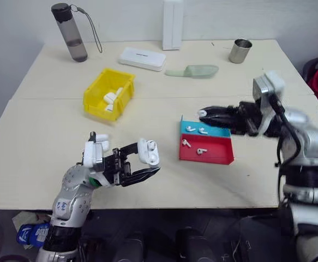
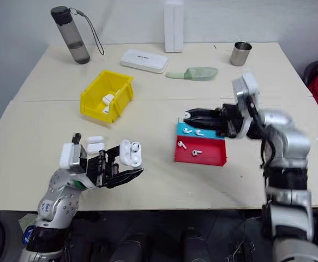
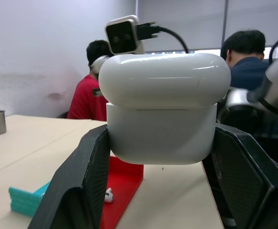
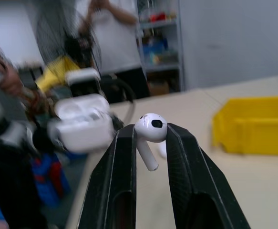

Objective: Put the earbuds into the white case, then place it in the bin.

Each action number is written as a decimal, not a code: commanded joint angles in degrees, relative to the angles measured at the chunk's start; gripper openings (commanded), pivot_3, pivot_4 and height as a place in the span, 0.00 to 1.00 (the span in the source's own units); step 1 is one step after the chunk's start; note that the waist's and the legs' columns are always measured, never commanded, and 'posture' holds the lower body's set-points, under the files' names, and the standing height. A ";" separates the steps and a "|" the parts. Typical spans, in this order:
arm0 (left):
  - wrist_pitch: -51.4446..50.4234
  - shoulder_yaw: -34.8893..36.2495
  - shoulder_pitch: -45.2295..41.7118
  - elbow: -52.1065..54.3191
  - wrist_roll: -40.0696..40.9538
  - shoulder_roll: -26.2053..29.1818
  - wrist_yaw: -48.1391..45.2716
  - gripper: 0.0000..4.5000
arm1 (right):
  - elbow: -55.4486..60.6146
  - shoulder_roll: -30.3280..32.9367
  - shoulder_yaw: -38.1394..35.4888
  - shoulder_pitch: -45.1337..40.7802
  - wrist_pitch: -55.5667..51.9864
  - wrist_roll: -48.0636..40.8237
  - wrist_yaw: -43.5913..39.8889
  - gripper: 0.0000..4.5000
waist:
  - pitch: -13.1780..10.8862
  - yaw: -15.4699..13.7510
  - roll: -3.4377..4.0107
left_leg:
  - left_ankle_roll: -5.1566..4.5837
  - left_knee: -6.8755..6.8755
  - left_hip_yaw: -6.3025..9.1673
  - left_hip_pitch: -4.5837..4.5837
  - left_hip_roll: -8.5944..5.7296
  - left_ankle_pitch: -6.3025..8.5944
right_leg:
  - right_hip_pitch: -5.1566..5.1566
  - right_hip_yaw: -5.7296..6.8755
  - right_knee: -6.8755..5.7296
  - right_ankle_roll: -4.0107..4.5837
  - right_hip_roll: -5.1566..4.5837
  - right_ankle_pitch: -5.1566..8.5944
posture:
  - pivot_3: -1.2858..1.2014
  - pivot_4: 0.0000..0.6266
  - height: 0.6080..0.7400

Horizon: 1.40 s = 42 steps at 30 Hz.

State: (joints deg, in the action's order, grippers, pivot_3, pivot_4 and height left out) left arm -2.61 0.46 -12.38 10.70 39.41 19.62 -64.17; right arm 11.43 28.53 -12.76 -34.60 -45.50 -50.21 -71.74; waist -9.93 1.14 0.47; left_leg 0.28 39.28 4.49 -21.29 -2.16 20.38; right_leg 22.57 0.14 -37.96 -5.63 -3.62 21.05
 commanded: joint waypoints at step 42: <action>-2.90 -2.42 -5.75 1.83 -2.59 -2.42 2.41 0.61 | 11.03 -3.59 13.61 8.72 3.33 -4.79 16.84 0.14 | 0.01 0.25 -0.03 | -0.01 -0.08 0.05 0.09 -0.04 -0.03 | -0.04 -0.04 0.03 0.00 0.00 0.00 | 0.52 0.24 1.00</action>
State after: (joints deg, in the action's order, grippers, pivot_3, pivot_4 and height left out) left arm -6.93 -1.68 -17.58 9.64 36.41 17.90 -61.80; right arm 22.12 24.24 -0.30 -26.01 -42.15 -55.71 -54.35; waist -9.92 1.39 0.44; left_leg 0.26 39.20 4.54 -21.20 -2.20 20.35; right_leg 22.53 0.11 -37.93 -5.63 -3.62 21.05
